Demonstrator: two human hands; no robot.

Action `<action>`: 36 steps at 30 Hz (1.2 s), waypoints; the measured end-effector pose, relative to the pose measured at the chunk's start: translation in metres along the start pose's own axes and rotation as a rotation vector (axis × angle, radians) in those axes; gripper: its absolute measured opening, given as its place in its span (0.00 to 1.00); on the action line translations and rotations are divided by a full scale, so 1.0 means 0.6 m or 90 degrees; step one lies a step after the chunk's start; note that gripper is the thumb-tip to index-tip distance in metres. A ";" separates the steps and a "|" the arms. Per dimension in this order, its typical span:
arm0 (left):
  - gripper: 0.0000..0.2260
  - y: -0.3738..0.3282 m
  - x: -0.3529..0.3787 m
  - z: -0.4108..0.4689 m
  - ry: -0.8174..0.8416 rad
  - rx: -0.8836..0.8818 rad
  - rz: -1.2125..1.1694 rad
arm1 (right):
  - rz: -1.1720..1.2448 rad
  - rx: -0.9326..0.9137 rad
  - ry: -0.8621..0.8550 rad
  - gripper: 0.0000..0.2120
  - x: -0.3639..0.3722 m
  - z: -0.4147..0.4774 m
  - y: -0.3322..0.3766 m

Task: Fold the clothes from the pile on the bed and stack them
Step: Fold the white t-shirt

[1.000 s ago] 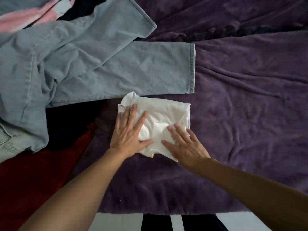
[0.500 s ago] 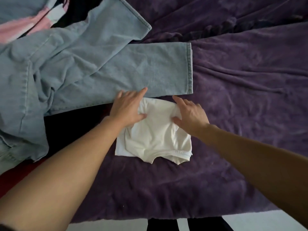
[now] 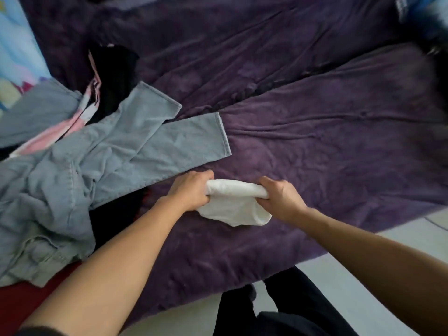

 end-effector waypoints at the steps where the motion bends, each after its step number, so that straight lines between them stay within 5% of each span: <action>1: 0.13 -0.029 -0.013 0.000 0.000 0.020 -0.002 | -0.004 0.013 -0.011 0.11 -0.028 -0.017 -0.012; 13: 0.12 -0.507 -0.146 0.107 -0.004 0.225 0.056 | 0.022 0.173 -0.203 0.08 -0.367 -0.220 -0.298; 23: 0.12 -0.900 -0.157 0.245 0.007 0.242 -0.015 | 0.091 0.248 -0.265 0.08 -0.610 -0.341 -0.622; 36: 0.10 -1.171 -0.187 0.439 0.053 0.233 -0.284 | 0.169 0.301 -0.290 0.11 -0.854 -0.314 -0.893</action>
Point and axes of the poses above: each hand's wrist, its own z-axis towards the middle knuckle, its own x-axis out of the palm, y = z × x, the point moved 7 cm from there along z, towards the middle knuckle, and after that the axes turned 4 degrees about y, right-handed, at the moved point
